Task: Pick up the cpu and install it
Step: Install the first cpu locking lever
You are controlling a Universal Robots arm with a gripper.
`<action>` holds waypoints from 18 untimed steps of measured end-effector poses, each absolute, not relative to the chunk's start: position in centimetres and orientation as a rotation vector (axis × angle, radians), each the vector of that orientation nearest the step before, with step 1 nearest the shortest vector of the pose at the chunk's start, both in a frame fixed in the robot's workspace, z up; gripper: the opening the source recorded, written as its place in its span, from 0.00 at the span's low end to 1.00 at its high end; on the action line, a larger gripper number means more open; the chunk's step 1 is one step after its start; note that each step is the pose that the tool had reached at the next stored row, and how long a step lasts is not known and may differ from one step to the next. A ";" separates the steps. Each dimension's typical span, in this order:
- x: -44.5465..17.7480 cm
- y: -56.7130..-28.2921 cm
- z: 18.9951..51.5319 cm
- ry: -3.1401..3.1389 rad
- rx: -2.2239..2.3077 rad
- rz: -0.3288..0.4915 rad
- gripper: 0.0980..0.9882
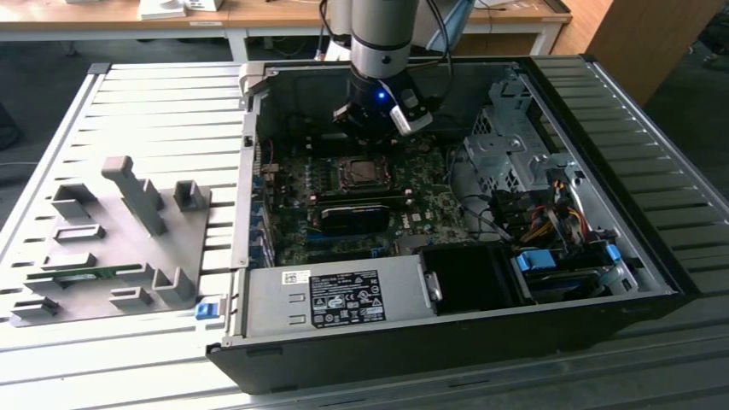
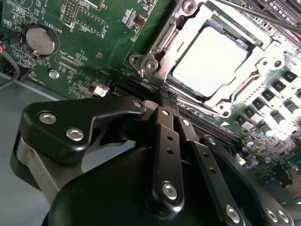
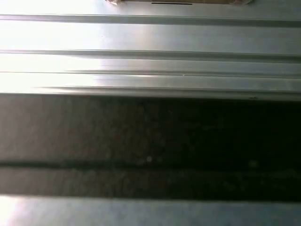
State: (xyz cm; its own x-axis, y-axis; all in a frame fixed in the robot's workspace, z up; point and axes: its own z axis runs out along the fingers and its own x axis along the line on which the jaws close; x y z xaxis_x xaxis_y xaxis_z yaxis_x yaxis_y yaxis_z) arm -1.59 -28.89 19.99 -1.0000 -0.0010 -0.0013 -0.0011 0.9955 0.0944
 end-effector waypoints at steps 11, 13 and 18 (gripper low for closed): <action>-1.6 -28.9 19.8 3.138 -0.002 0.132 0.01; -1.6 -28.9 19.7 3.138 -0.002 0.128 0.01; -1.5 -28.9 19.8 3.138 -0.002 0.128 0.01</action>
